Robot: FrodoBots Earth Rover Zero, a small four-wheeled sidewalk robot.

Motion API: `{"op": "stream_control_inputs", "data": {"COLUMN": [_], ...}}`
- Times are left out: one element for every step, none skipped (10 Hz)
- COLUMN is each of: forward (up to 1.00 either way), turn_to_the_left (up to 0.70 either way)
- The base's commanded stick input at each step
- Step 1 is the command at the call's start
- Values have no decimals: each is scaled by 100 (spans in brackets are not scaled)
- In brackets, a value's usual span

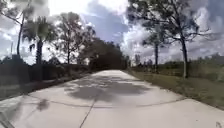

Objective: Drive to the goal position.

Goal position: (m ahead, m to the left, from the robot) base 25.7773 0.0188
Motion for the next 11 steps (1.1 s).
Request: {"op": "stream_control_inputs", "data": {"forward": [100, 100, 100, 100, 100, 100, 100, 100, 100, 100, 100], "turn_to_the_left": [0, 0, 0, 0, 0, 0, 0, 0, 0, 0, 0]}}
